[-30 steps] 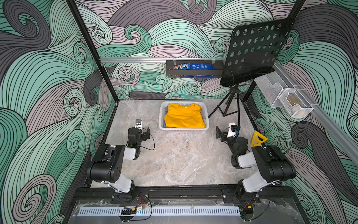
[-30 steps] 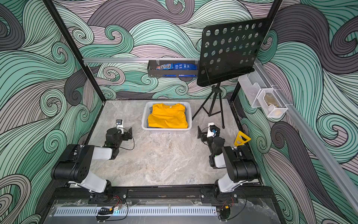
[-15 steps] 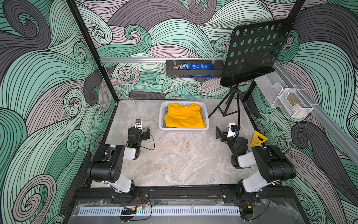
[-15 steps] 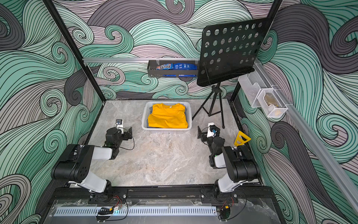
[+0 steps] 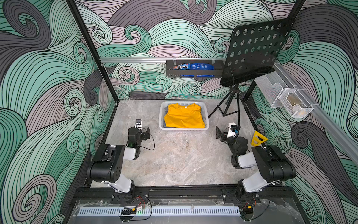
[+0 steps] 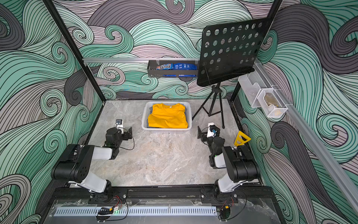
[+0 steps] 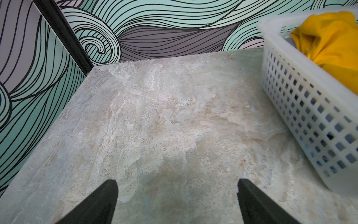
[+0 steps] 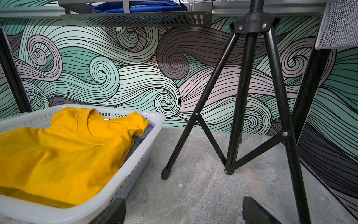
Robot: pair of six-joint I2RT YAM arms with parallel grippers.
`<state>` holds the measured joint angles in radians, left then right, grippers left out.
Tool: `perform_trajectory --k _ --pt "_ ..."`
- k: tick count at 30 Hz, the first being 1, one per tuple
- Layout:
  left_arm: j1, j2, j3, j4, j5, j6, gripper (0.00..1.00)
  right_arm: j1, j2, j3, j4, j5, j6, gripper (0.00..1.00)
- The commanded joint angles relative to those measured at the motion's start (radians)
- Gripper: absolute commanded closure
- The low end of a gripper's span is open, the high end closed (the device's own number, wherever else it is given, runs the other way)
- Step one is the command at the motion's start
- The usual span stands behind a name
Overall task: Put the folded t-shirts into the basket
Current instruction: Reset both arms
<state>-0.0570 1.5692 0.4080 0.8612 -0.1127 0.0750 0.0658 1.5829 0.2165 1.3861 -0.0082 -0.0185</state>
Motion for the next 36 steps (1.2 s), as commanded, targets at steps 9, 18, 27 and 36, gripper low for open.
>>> perform_trajectory --k 9,18,27,36 --pt "0.003 0.012 -0.005 0.043 0.053 0.021 0.01 -0.002 -0.003 -0.002 0.002 0.009 0.009 0.01" --pt "0.003 0.010 -0.012 0.047 0.050 0.020 0.01 -0.003 -0.003 -0.001 0.002 0.008 0.009 0.01" --pt "0.005 -0.001 -0.032 0.076 -0.115 -0.051 0.01 -0.003 -0.003 -0.002 0.002 0.009 0.009 0.01" --pt "0.005 0.015 0.001 0.036 0.001 -0.003 0.01 -0.002 -0.003 -0.001 0.002 0.010 0.009 0.01"
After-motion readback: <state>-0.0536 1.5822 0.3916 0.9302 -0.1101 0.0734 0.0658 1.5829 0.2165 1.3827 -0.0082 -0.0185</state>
